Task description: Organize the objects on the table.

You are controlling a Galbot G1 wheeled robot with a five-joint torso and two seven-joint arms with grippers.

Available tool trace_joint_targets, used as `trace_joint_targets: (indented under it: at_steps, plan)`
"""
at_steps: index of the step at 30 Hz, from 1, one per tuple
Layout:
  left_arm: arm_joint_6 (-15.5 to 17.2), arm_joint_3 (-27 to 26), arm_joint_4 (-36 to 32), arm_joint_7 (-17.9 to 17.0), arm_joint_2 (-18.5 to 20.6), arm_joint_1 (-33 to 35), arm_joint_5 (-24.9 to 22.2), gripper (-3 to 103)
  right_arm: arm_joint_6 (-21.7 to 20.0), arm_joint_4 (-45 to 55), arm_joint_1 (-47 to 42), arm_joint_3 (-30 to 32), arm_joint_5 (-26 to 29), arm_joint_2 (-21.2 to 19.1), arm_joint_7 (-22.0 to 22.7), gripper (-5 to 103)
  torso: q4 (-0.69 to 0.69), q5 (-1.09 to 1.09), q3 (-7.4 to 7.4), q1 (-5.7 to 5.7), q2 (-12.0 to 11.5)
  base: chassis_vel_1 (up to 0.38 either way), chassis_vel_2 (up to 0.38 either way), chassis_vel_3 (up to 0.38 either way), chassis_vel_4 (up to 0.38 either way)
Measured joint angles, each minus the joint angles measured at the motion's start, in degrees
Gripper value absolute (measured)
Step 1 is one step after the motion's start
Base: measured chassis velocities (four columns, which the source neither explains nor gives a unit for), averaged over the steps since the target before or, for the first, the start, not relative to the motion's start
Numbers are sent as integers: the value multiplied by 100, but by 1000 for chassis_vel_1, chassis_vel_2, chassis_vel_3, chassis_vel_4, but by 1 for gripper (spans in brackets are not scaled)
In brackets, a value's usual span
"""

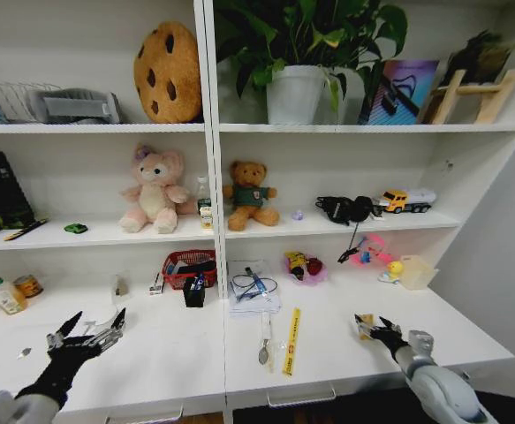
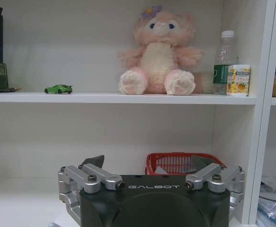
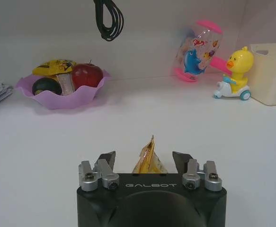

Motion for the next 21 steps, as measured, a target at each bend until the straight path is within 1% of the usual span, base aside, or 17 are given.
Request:
trace_joint_targets:
  at_steps: [1, 2, 5, 6, 7, 8, 10, 11, 14, 16, 19, 21]
  plan:
    - [0, 0, 0, 0, 0, 0, 0, 100, 0, -28, 10, -4, -3, 5, -8, 68, 0, 0, 0, 0, 0, 0, 0, 0, 0]
    - [0, 0, 0, 0, 0, 0, 0, 100, 0, -28, 10, -4, -3, 5, -8, 68, 0, 0, 0, 0, 0, 0, 0, 0, 0]
    - [0, 0, 0, 0, 0, 0, 0, 100, 28, -109, 61, -17, -5, 31, -17, 51, 1, 0, 0, 0, 0, 0, 0, 0, 0]
    - [0, 0, 0, 0, 0, 0, 0, 100, 28, -109, 61, -17, -5, 31, -17, 51, 1, 0, 0, 0, 0, 0, 0, 0, 0]
    - [0, 0, 0, 0, 0, 0, 0, 100, 36, -114, 64, -17, -1, 32, -22, 46, 1, 0, 0, 0, 0, 0, 0, 0, 0]
    - [0, 0, 0, 0, 0, 0, 0, 100, 36, -114, 64, -17, -1, 32, -22, 46, 1, 0, 0, 0, 0, 0, 0, 0, 0]
    - [0, 0, 0, 0, 0, 0, 0, 100, 59, -115, 71, -14, 2, 32, -32, 35, 0, 0, 0, 0, 0, 0, 0, 0, 0]
    - [0, 0, 0, 0, 0, 0, 0, 100, 59, -115, 71, -14, 2, 32, -32, 35, 0, 0, 0, 0, 0, 0, 0, 0, 0]
    - [0, 0, 0, 0, 0, 0, 0, 100, 77, -112, 85, 33, 34, 18, -110, 19, 0, 0, 0, 0, 0, 0, 0, 0, 0]
    - [0, 0, 0, 0, 0, 0, 0, 100, 77, -102, 85, 59, 60, 12, -135, 19, 1, 0, 0, 0, 0, 0, 0, 0, 0]
    - [0, 0, 0, 0, 0, 0, 0, 100, 92, -36, 77, 140, 100, 28, -159, 3, 1, 0, 0, 0, 0, 0, 0, 0, 0]
    - [0, 0, 0, 0, 0, 0, 0, 100, 101, 22, 57, 177, 89, 60, -161, 1, 1, 0, 0, 0, 0, 0, 0, 0, 0]
